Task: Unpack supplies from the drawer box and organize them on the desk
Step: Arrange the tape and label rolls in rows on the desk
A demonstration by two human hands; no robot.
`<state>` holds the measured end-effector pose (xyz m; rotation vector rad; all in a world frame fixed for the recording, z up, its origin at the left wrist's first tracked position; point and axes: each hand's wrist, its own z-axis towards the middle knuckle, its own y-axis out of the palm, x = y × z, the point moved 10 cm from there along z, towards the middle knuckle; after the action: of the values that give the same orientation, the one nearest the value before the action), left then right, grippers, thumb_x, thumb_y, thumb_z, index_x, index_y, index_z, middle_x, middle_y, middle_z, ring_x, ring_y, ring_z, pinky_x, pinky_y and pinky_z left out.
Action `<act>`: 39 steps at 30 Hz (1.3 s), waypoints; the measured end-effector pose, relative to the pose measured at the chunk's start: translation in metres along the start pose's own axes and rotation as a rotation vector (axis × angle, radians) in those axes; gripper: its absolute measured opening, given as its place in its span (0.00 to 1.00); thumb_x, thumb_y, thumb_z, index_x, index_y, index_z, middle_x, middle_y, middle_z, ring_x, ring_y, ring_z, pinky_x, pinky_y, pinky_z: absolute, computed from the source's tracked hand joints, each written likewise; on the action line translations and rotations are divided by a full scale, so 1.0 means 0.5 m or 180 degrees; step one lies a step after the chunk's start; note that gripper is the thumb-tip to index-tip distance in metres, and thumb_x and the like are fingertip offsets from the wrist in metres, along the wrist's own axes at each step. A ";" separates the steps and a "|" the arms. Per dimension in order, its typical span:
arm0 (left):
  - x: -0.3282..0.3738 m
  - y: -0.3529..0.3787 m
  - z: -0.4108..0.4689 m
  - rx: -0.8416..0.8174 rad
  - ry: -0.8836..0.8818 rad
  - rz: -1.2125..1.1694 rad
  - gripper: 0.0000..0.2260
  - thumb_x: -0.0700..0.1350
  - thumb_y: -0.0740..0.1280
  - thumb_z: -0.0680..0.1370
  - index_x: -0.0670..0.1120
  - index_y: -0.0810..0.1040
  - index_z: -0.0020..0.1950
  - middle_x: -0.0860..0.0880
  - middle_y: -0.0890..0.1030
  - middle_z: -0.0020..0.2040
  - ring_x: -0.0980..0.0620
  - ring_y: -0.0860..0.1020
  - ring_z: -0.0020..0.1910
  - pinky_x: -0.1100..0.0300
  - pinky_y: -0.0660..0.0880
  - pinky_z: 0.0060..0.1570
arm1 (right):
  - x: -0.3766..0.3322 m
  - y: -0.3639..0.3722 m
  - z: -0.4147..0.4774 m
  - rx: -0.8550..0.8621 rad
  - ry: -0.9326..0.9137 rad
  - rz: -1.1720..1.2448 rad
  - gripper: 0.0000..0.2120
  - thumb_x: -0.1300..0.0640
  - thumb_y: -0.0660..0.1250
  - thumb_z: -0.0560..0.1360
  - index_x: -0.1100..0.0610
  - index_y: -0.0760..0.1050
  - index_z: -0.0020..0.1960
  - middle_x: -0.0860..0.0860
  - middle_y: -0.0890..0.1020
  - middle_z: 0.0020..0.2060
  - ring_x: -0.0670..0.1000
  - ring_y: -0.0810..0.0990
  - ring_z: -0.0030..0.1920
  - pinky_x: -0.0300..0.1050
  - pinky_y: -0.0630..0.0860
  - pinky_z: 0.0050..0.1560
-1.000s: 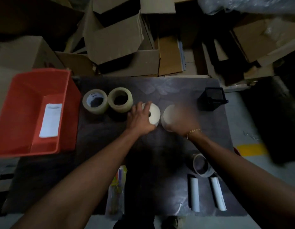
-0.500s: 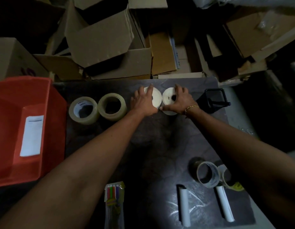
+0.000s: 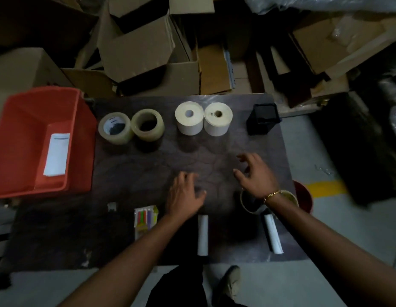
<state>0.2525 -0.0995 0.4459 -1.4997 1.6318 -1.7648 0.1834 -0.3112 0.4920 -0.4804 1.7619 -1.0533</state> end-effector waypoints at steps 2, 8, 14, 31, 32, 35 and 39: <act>-0.028 0.048 -0.083 -0.0179 -0.0419 -0.0057 0.33 0.60 0.68 0.71 0.48 0.65 0.72 0.43 0.68 0.66 0.41 0.70 0.65 0.49 0.72 0.62 | 0.029 0.003 -0.071 -0.0050 -0.0001 0.0055 0.21 0.43 0.65 0.71 0.51 0.73 0.60 0.50 0.77 0.54 0.53 0.81 0.47 0.51 0.78 0.47; -0.063 0.135 -0.264 -0.0381 -0.1394 -0.0314 0.40 0.53 0.72 0.69 0.47 0.56 0.75 0.40 0.66 0.69 0.37 0.70 0.67 0.47 0.71 0.63 | 0.128 0.005 -0.263 -0.0278 0.0200 0.0126 0.17 0.45 0.67 0.72 0.49 0.74 0.58 0.49 0.77 0.53 0.50 0.80 0.47 0.48 0.77 0.48; 0.086 0.192 -0.290 -0.0482 -0.0895 -0.0603 0.36 0.47 0.71 0.70 0.48 0.59 0.75 0.41 0.68 0.71 0.38 0.73 0.65 0.48 0.73 0.61 | 0.219 -0.007 -0.393 -0.0470 0.0390 -0.0048 0.18 0.44 0.65 0.71 0.49 0.75 0.59 0.50 0.76 0.58 0.53 0.78 0.56 0.47 0.75 0.52; 0.254 0.271 -0.249 -0.0745 -0.0418 -0.0453 0.39 0.51 0.70 0.73 0.48 0.53 0.79 0.43 0.62 0.76 0.42 0.65 0.73 0.49 0.65 0.69 | 0.263 0.011 -0.480 -0.0640 0.0444 -0.0071 0.17 0.43 0.63 0.71 0.48 0.73 0.57 0.49 0.74 0.53 0.53 0.77 0.52 0.52 0.77 0.50; 0.249 0.268 -0.252 -0.0762 -0.0417 -0.0450 0.40 0.52 0.70 0.73 0.48 0.52 0.79 0.43 0.62 0.76 0.42 0.64 0.73 0.50 0.64 0.70 | 0.259 0.012 -0.477 -0.0640 0.0417 -0.0079 0.17 0.43 0.63 0.71 0.47 0.73 0.58 0.49 0.74 0.54 0.53 0.77 0.53 0.52 0.77 0.50; 0.227 0.247 -0.262 -0.0741 -0.0367 -0.0429 0.37 0.53 0.69 0.73 0.49 0.56 0.78 0.44 0.63 0.75 0.43 0.65 0.73 0.49 0.65 0.70 | 0.235 0.014 -0.460 -0.0621 0.0316 -0.0074 0.17 0.44 0.64 0.71 0.46 0.74 0.58 0.48 0.74 0.56 0.53 0.78 0.53 0.49 0.76 0.50; 0.156 0.170 -0.276 -0.0349 -0.0352 -0.0343 0.29 0.54 0.70 0.72 0.50 0.68 0.71 0.45 0.71 0.68 0.43 0.69 0.68 0.49 0.70 0.65 | 0.167 0.037 -0.420 -0.0779 0.0111 0.0029 0.16 0.45 0.65 0.71 0.46 0.73 0.58 0.48 0.73 0.59 0.54 0.79 0.52 0.51 0.77 0.50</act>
<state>0.0735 -0.1121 0.4363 -1.7325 1.6445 -1.6369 -0.0369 -0.2697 0.4592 -0.6070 1.9329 -0.8476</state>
